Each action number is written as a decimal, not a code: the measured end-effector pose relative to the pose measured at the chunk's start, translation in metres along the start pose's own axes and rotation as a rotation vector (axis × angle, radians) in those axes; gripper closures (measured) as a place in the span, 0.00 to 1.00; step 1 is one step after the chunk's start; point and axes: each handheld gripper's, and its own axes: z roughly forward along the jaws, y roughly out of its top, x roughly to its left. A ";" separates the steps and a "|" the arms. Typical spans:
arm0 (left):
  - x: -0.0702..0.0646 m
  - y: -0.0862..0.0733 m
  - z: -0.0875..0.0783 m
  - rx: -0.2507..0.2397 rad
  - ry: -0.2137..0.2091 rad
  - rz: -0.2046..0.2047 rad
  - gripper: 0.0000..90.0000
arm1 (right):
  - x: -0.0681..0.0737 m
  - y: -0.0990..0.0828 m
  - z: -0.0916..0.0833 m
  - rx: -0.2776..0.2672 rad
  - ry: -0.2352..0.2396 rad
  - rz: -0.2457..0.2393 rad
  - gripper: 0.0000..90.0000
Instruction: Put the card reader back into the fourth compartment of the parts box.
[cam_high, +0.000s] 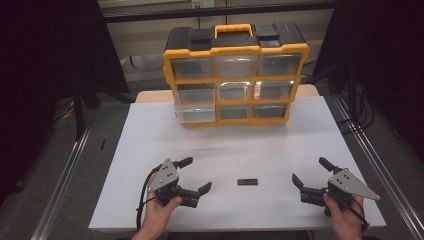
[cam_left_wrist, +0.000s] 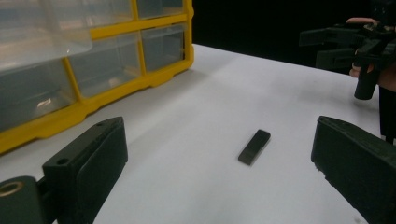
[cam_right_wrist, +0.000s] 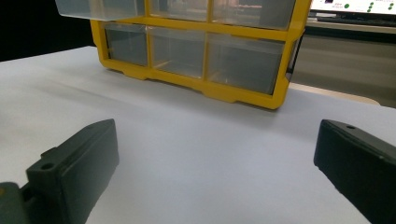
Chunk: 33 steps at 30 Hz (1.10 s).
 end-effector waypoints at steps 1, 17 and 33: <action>-0.001 0.002 0.004 0.004 -0.004 -0.003 0.04 | 0.000 0.000 0.000 -0.002 0.002 0.001 0.00; 0.005 0.009 0.043 0.104 -0.066 -0.011 0.05 | 0.000 0.000 0.000 -0.001 0.005 0.002 0.00; 0.006 0.023 0.089 0.389 -0.175 0.043 0.10 | 0.001 0.000 0.000 0.001 0.011 -0.002 0.00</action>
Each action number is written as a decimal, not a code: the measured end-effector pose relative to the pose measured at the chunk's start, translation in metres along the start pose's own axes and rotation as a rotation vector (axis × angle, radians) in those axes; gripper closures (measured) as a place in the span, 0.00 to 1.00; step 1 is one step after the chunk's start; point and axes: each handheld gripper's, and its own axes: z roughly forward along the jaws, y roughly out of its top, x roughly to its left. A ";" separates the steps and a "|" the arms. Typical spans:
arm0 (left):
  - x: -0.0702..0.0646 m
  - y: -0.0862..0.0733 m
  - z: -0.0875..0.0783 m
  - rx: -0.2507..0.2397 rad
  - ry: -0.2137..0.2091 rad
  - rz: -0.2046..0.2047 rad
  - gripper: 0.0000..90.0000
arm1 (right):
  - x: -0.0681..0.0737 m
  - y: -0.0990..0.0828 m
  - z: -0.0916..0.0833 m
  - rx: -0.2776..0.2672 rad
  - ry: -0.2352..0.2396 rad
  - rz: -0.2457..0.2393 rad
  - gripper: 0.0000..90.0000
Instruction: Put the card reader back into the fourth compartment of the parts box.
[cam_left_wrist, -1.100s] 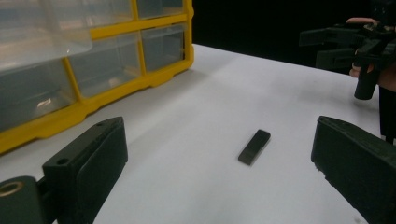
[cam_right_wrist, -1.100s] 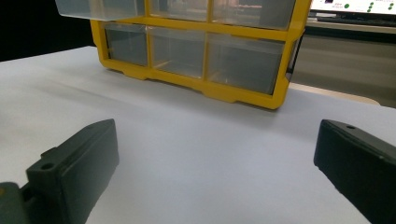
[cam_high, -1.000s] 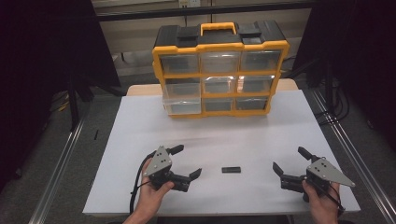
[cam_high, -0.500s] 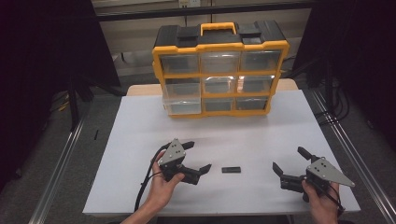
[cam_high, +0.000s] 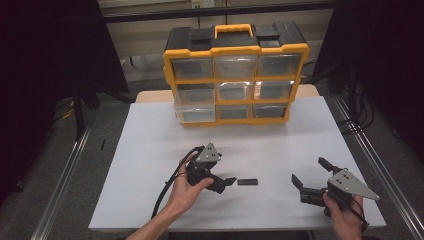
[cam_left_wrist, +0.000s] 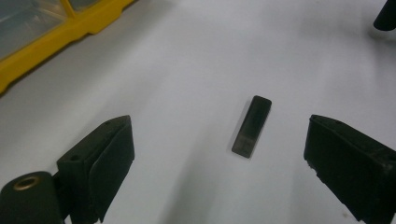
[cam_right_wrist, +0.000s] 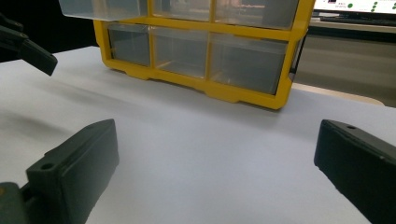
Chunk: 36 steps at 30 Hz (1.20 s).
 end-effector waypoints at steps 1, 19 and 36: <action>0.001 0.001 0.001 0.015 -0.004 0.008 0.10 | 0.000 0.000 0.000 0.001 0.000 0.000 0.00; 0.006 0.020 0.044 0.161 -0.121 0.050 0.08 | 0.000 0.000 0.000 0.001 0.003 -0.002 0.00; -0.001 0.025 0.069 0.257 -0.194 0.134 0.36 | 0.000 0.000 0.000 0.001 0.003 -0.009 0.00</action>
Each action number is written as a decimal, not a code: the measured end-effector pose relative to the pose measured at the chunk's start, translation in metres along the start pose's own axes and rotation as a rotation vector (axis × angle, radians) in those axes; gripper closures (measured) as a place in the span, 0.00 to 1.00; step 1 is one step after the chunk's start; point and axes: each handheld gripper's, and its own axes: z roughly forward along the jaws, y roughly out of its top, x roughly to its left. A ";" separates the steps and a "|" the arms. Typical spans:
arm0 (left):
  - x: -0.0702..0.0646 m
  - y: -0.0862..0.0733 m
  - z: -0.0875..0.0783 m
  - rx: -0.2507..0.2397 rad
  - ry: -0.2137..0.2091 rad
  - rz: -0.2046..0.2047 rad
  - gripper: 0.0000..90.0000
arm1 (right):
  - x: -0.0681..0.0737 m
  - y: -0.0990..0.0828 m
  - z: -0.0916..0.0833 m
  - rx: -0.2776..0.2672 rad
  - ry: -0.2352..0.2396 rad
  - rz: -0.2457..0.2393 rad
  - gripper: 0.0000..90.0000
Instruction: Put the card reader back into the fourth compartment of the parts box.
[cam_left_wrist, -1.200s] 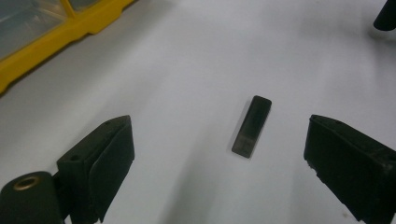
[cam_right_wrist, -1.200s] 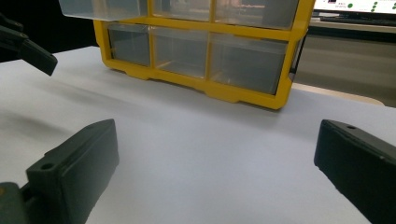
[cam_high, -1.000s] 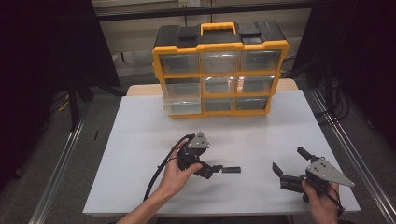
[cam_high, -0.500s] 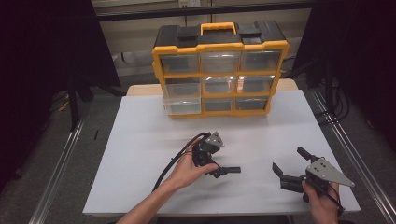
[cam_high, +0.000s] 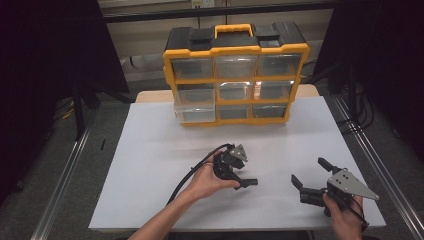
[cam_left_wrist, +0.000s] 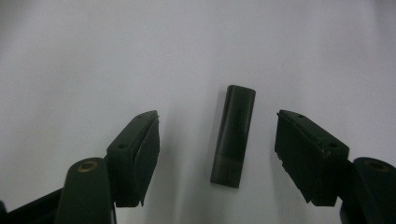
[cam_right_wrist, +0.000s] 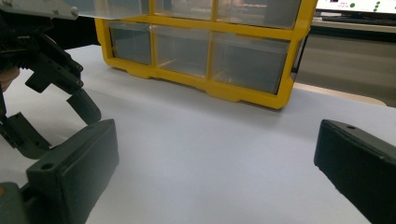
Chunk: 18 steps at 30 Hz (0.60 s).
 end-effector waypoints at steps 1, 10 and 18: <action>0.000 0.000 0.000 0.000 0.000 0.000 0.38 | 0.000 0.000 0.000 0.000 0.000 0.000 0.00; -0.001 0.002 0.009 0.036 0.022 0.046 0.48 | 0.000 0.000 0.000 0.001 0.003 -0.001 0.00; -0.002 0.003 0.011 0.066 0.016 0.065 0.53 | 0.000 0.000 0.000 0.002 0.008 0.000 0.00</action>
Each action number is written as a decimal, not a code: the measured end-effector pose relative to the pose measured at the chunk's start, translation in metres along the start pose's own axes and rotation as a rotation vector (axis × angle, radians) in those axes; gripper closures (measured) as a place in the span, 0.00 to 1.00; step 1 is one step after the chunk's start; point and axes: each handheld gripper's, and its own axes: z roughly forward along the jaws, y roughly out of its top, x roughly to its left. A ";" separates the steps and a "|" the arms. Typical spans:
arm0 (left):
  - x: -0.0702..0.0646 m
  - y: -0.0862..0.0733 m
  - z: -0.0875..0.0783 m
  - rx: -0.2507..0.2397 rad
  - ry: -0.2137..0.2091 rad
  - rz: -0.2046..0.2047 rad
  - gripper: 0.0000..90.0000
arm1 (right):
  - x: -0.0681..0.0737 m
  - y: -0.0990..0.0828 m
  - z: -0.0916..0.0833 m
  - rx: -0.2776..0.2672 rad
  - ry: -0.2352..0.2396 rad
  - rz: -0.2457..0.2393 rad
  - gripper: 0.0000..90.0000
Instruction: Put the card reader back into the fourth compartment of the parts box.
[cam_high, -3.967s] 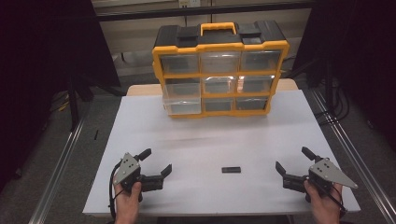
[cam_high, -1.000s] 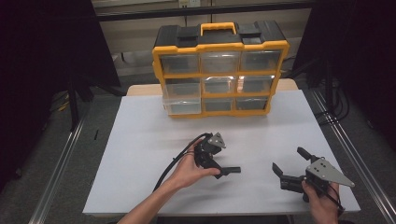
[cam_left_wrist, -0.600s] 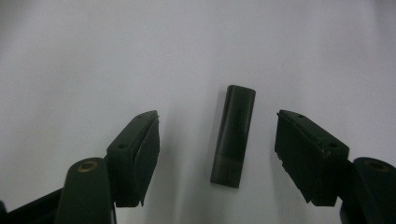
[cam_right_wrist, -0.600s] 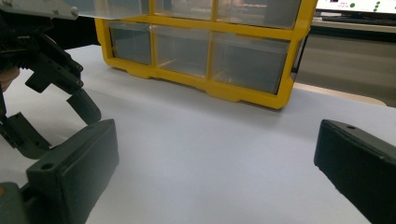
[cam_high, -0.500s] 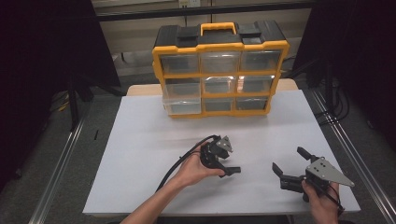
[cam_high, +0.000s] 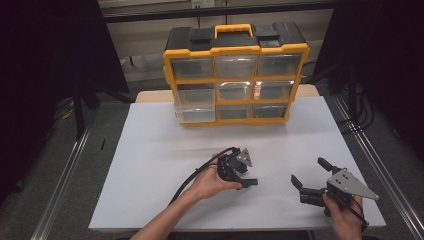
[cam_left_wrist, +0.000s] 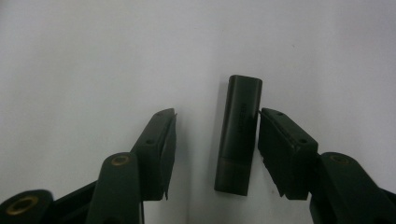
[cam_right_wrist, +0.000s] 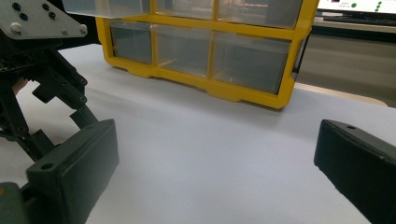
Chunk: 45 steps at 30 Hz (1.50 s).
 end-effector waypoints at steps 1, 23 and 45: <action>-0.001 0.000 0.001 -0.003 0.002 -0.002 0.55 | 0.000 0.000 0.000 0.000 0.000 -0.001 0.00; 0.003 0.005 0.001 0.019 -0.029 0.011 0.73 | 0.001 0.000 0.001 0.003 0.003 -0.004 0.00; 0.008 0.005 0.000 0.010 -0.067 -0.041 0.82 | 0.000 0.000 0.001 0.002 0.005 -0.003 0.00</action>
